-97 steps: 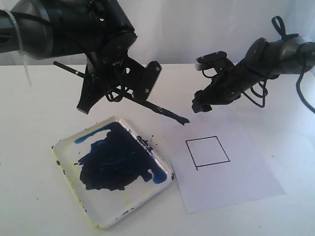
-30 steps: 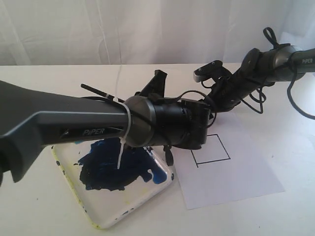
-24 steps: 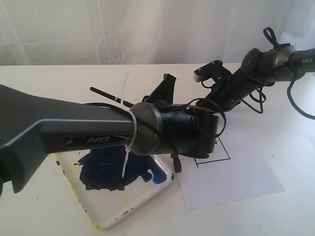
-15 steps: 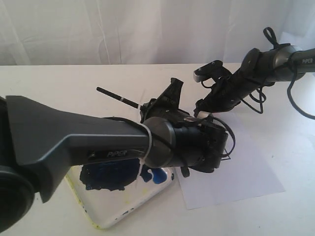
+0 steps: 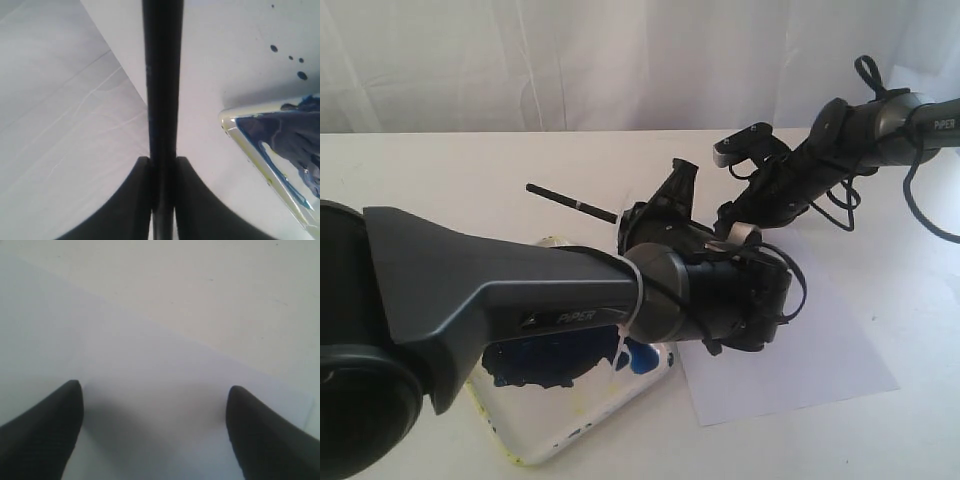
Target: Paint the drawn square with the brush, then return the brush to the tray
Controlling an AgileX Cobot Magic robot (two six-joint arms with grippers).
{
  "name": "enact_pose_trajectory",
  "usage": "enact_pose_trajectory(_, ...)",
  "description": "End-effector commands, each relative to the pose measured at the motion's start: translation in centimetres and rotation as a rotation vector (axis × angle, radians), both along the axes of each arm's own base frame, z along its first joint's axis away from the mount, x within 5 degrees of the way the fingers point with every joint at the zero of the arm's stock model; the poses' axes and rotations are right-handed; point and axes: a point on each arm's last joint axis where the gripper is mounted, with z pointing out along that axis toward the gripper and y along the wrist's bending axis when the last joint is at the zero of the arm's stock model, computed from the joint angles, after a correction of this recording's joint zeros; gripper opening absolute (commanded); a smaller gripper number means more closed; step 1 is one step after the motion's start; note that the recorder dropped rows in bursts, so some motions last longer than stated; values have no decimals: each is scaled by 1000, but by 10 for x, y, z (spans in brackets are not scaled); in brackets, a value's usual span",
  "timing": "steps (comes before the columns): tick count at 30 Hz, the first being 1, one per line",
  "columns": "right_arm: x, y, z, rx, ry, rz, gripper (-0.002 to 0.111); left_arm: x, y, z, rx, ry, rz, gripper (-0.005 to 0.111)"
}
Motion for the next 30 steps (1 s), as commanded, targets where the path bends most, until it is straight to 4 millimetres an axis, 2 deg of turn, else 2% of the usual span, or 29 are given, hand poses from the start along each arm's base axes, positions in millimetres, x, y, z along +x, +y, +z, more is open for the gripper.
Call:
enact_pose_trajectory(1,-3,-2,-13,-36,40,26,73,-2,-2,2,-38,1,7,0)
enact_pose_trajectory(7,-3,-2,-13,-36,40,26,73,-2,-1,1,-34,-2,16,0)
enact_pose_trajectory(13,-4,-2,-13,-36,44,28,73,1,-1,-12,11,-45,38,0)
enact_pose_trajectory(19,-4,-2,-13,-36,44,28,73,3,-1,-8,-25,-102,44,0)
enact_pose_trajectory(30,-4,-2,-13,-35,46,28,73,0,-1,-23,-28,-20,69,0)
